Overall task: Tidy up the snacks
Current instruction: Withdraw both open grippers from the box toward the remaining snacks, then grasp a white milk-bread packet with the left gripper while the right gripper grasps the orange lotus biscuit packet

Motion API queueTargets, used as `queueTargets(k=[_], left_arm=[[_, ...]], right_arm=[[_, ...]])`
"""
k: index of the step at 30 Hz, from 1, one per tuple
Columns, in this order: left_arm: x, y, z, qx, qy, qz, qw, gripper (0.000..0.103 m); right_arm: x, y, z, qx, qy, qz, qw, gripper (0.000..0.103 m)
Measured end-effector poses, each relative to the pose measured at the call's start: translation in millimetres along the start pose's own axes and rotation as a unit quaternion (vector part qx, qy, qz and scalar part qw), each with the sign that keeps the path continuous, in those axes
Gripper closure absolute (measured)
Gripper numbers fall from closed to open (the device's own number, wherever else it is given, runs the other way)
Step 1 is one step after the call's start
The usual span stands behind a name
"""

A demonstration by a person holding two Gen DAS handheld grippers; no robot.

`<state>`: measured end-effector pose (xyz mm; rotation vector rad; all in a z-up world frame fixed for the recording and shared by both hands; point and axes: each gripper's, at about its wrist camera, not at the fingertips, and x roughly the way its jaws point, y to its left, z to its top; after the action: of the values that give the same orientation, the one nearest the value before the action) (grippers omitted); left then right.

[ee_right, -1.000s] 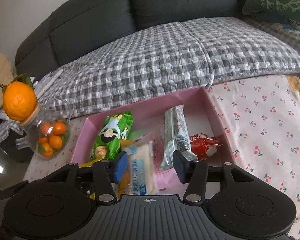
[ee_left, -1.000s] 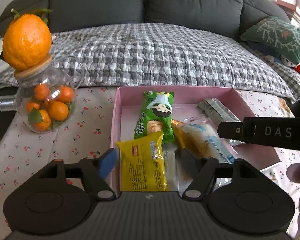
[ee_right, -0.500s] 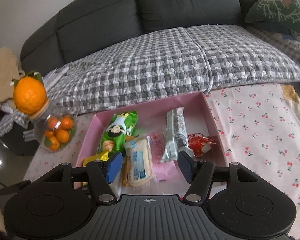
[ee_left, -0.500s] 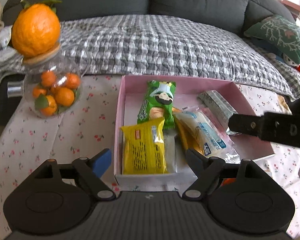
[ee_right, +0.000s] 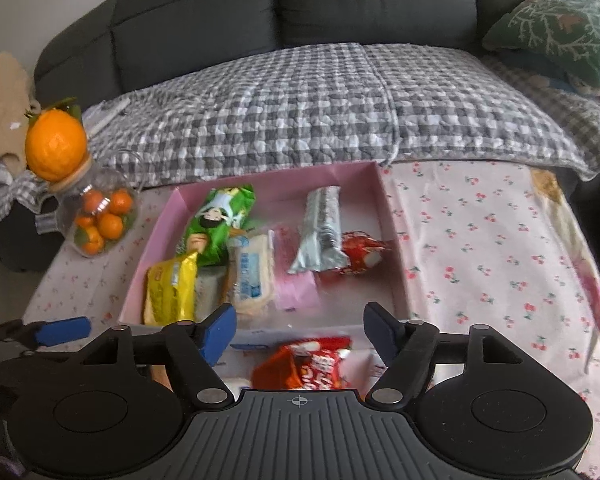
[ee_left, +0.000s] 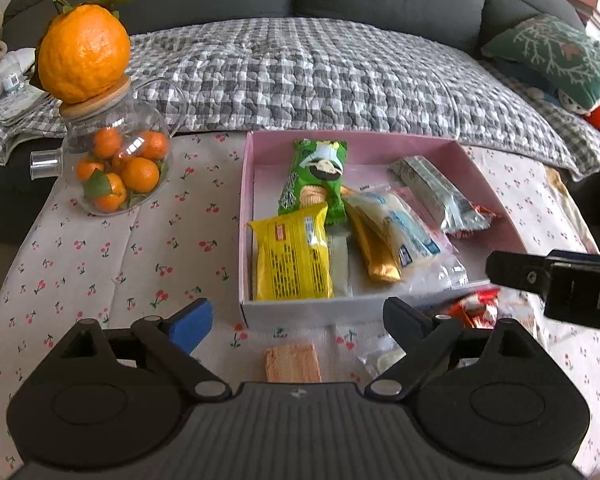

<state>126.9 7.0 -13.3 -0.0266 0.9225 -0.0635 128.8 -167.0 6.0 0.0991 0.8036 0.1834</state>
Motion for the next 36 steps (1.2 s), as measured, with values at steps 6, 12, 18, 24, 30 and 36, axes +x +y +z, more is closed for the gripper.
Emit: queueTargets(k=[6,12,18,24,30,36], left_arm=[[-7.1,0.4,-8.8,0.02,0.005,-0.007,0.9998,0.008],[-12.3,2.1,-17.4,0.044,0.014,-0.014,0.9988,0.006],[-20.2,7.6,-26.5,0.071,0.01,-0.011,0.9974,0.003],[-22.8,14.8,-35.7,0.09,0.013,-0.005,0.9958,0.002],[-24.5,22.9,-44.0,0.094,0.02,-0.012,0.9953,0.001],[-26.7,28.0,-54.3,0.104,0.017,-0.018,0.9943,0.001]], right_arm=[[-11.5,-2.8,-6.3,-0.021,0.003,-0.011,1.0,0.028],[-19.7,-2.6,-14.8,-0.049,0.01,-0.018,0.999,0.027],[-24.0,-1.7,-23.0,-0.072,0.015,-0.024,0.997,0.022],[-25.8,-2.8,-32.8,-0.086,0.021,-0.027,0.996,0.02],[-29.3,-0.1,-41.9,-0.1,0.018,-0.024,0.995,0.017],[-32.3,2.3,-51.5,-0.124,0.011,-0.022,0.992,0.016]])
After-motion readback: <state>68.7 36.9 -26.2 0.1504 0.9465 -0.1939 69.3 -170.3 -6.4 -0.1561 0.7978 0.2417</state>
